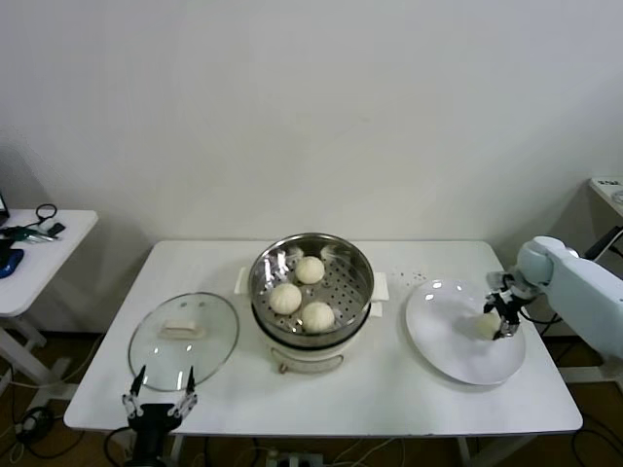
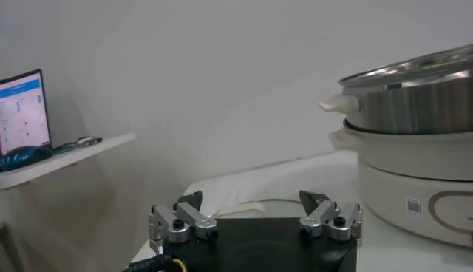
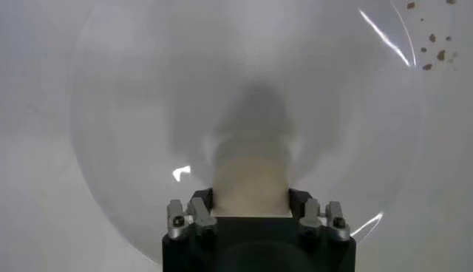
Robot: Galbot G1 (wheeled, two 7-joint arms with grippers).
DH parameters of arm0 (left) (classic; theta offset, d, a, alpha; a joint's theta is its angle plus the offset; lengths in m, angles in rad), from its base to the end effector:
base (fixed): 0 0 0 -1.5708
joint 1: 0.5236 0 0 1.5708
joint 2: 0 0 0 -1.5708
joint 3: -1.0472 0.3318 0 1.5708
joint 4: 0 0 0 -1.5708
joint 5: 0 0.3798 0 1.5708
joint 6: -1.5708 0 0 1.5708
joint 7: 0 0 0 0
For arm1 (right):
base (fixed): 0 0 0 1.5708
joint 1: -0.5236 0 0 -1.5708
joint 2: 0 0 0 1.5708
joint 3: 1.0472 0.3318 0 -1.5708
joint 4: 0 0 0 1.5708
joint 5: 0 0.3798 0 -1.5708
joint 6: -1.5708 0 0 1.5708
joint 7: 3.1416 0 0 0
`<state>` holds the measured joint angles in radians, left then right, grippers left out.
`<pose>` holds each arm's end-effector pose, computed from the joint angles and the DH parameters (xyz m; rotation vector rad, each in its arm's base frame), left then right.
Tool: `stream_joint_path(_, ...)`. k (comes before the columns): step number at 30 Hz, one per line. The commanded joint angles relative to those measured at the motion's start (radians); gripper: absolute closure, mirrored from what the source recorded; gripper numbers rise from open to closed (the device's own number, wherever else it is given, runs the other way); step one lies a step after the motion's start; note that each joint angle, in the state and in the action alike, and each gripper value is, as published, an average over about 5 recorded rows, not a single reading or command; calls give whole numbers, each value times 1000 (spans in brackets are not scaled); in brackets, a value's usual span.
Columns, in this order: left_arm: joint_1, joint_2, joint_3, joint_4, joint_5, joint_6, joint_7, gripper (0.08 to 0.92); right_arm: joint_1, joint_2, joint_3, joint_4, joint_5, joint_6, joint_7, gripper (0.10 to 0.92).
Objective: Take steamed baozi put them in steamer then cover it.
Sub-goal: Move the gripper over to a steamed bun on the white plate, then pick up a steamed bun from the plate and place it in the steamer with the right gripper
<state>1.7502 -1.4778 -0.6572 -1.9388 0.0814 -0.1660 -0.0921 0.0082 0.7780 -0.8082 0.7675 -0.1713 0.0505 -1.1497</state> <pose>0.1451 0.0651 -0.3720 0.1888 -2.9596 -0.3577 0.5591 -0.2512 -0.2450 1.1841 -1.2557 1.2700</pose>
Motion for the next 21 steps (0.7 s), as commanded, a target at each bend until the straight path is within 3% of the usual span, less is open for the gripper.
stream_joint_path(1,4,0,0,-4,1,-1,0,177,89,-7,-101,26,113,-29,0,378)
stream_joint_path(9,9,-3,14,-10,8,-2,2,177,418,9,-399,116,430,-127,20,381)
stream_joint_path(21,12,2,59,-32,42,0,8,177,807,171,-739,262,897,-266,100,381)
